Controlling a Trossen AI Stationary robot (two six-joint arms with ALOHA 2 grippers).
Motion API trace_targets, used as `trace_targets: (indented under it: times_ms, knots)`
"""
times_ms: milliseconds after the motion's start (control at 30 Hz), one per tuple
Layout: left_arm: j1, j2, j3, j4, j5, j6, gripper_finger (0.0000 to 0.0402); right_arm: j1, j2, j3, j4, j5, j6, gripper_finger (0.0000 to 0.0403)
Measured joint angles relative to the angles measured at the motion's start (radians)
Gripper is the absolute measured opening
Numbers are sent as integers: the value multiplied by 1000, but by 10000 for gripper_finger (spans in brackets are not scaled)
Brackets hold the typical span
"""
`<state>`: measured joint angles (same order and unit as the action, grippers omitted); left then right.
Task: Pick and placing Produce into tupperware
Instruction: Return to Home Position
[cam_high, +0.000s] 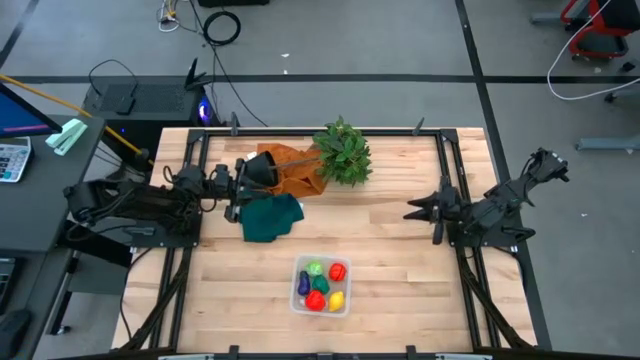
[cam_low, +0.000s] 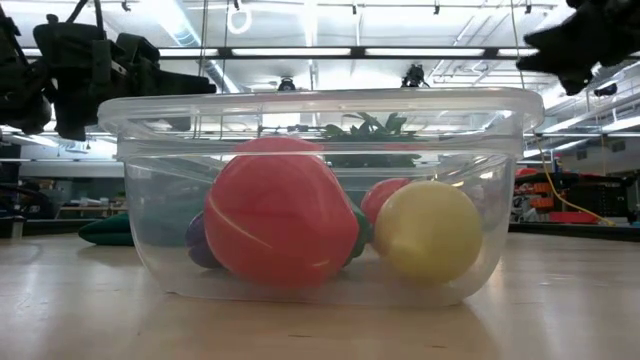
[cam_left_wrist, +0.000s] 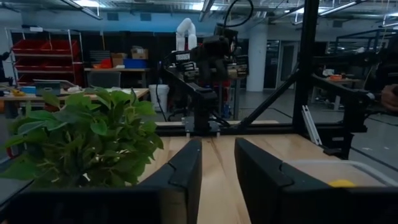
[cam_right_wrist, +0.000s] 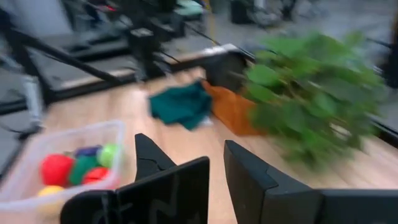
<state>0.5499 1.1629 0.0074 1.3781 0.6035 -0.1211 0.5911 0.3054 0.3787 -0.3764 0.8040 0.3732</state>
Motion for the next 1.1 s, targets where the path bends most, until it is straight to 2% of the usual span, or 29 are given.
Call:
trace_targets:
  times_ms: [267, 367, 867, 1000, 1100]
  knots:
    - [4, 0, 0, 7, 4, -23, 96, -30, 0, -252, 612, -172, -223, 0]
    - [4, 0, 0, 9, 4, -30, 98, -83, 0, -323, 756, -248, -244, 0]
    - [4, 0, -1, 25, 2, -24, 97, -564, 0, -345, 734, -742, -202, 0]
    - [4, 0, -1, 25, 1, -23, 93, -645, 0, -345, 717, -804, -193, 0]
    - [4, 0, -1, 24, 0, -15, 90, -669, 0, -345, 711, -812, -203, 0]
